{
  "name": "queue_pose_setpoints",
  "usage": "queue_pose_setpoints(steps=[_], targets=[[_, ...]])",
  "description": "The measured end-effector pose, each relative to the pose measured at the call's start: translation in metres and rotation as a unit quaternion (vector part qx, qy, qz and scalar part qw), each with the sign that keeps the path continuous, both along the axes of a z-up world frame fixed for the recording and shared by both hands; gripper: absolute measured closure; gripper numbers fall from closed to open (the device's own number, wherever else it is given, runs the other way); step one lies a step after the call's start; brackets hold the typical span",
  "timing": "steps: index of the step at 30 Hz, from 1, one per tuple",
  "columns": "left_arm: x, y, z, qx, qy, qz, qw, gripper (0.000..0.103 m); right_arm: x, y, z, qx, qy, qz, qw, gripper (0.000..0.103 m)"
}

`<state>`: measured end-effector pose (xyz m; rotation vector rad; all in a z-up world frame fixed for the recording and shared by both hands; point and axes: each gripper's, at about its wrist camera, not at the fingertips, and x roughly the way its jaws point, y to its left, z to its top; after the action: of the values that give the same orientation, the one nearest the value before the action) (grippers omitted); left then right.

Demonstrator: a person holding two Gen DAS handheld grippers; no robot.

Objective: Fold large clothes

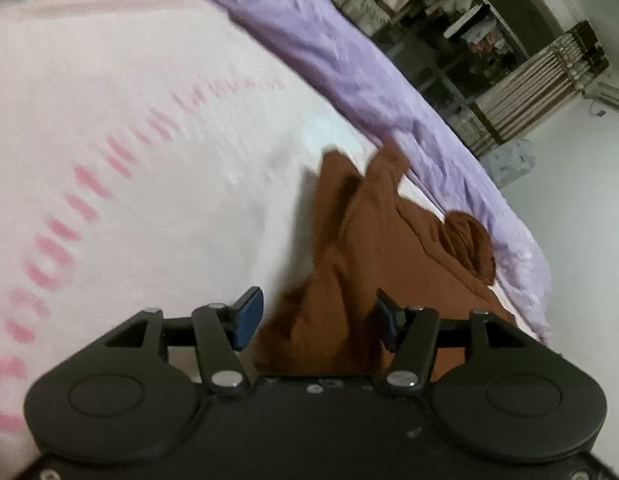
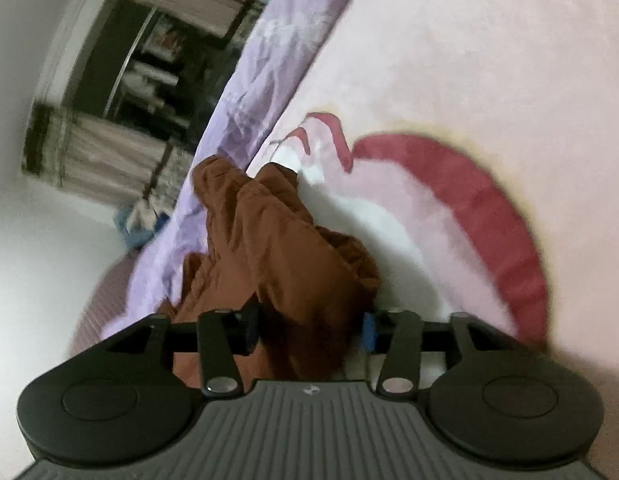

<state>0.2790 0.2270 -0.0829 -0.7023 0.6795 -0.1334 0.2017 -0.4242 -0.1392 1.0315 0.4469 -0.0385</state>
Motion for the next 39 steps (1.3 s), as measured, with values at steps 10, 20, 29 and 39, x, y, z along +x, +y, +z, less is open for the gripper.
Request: queue_pose_setpoints(steps=[10, 20, 29, 39], targets=[[-0.019, -0.018, 0.067, 0.094, -0.098, 0.010, 0.9907, 0.048, -0.003, 0.031, 0.071, -0.243, 0.081, -0.081, 0.963, 0.041], [0.062, -0.112, 0.054, 0.207, -0.120, -0.060, 0.9692, 0.046, 0.072, 0.095, 0.107, -0.364, -0.034, 0.005, 0.931, 0.049], [0.104, -0.091, 0.008, 0.170, -0.054, -0.052, 0.9826, 0.050, 0.119, 0.074, 0.058, -0.349, 0.061, 0.005, 0.935, 0.076], [0.100, -0.084, 0.022, 0.151, -0.054, -0.036, 0.9864, 0.050, 0.097, 0.088, 0.070, -0.369, 0.045, -0.010, 0.928, 0.072]])
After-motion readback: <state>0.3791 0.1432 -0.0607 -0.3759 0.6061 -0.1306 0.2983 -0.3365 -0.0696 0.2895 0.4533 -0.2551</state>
